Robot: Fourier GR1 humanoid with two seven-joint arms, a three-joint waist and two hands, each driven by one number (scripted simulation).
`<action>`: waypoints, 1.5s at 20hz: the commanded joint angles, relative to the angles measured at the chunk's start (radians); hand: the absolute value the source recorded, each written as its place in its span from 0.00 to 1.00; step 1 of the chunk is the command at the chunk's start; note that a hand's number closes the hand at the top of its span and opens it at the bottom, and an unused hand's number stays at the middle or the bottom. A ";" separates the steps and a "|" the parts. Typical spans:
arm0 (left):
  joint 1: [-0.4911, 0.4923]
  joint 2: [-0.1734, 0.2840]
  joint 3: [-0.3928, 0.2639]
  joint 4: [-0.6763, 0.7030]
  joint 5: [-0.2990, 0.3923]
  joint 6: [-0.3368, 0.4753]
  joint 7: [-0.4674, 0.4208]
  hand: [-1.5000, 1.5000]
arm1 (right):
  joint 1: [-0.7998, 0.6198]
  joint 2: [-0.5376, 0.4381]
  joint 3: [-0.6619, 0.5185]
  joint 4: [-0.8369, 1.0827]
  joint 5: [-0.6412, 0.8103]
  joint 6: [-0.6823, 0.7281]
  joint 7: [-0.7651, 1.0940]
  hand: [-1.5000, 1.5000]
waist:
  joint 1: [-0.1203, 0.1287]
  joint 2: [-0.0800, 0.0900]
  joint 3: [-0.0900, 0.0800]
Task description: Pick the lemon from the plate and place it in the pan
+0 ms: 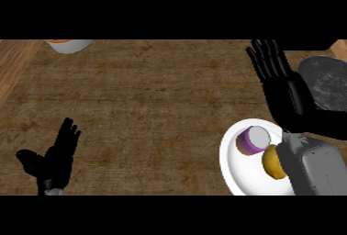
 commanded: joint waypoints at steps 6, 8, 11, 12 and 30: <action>-0.133 0.013 -0.094 -0.136 -0.128 -0.076 -0.153 0.50 | 0.219 -0.153 -0.234 0.031 -0.224 0.192 -0.045 1.00 | -0.074 0.004 -0.009; -0.110 -0.032 -0.134 -0.133 -0.126 -0.060 -0.128 0.50 | 0.314 -0.220 -0.276 0.107 -0.011 -0.022 0.046 1.00 | -0.128 0.002 -0.013; -0.117 -0.019 -0.138 -0.135 -0.139 -0.081 -0.132 0.50 | 0.570 -0.228 -0.319 -0.040 -0.111 0.117 -0.057 0.00 | -0.093 -0.003 -0.013; -0.124 -0.012 -0.142 -0.191 -0.130 -0.081 -0.082 0.50 | 0.623 -0.259 -0.351 -0.034 -0.127 0.178 -0.096 0.00 | -0.076 -0.001 -0.012; -0.173 -0.079 -0.165 -0.109 -0.200 -0.127 -0.102 0.50 | 0.545 -0.535 -0.198 -0.128 0.192 0.370 0.190 0.00 | -0.017 0.013 -0.016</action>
